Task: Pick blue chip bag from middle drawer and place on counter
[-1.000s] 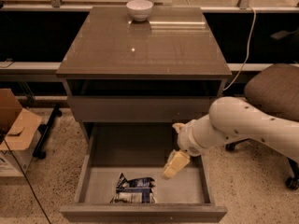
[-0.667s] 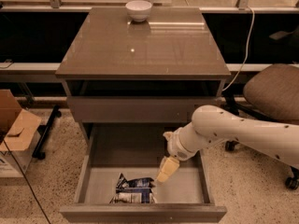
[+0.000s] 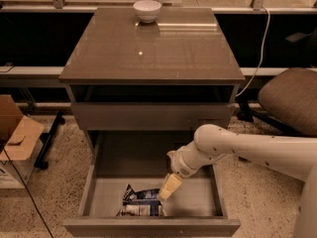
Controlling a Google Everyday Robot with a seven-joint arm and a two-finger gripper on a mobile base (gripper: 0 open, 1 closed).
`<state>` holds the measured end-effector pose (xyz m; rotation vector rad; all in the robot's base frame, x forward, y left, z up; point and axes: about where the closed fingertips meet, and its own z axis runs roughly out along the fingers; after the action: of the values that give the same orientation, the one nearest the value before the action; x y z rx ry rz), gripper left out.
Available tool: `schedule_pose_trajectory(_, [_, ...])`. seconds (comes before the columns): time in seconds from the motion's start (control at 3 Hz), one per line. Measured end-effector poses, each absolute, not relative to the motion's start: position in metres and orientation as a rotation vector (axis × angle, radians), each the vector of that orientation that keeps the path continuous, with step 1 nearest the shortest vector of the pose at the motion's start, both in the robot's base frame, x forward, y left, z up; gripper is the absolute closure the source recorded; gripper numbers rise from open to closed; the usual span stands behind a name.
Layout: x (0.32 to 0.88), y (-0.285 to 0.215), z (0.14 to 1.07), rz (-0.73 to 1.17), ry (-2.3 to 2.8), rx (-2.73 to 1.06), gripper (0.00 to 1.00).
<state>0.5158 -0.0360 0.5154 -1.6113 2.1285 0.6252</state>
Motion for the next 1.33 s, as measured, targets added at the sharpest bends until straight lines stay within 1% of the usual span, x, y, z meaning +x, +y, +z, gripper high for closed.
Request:
schedule_pose_trajectory(0.33, [0.512,-0.034,0.500,0.660,2.143,-1.605,0.00])
schedule_pose_trajectory(0.67, [0.517,-0.019,0.490,0.711,2.088,-1.568,0.00])
schedule_pose_trajectory(1.33, [0.524,0.027,0.453,0.848,1.976,-1.561,0.00])
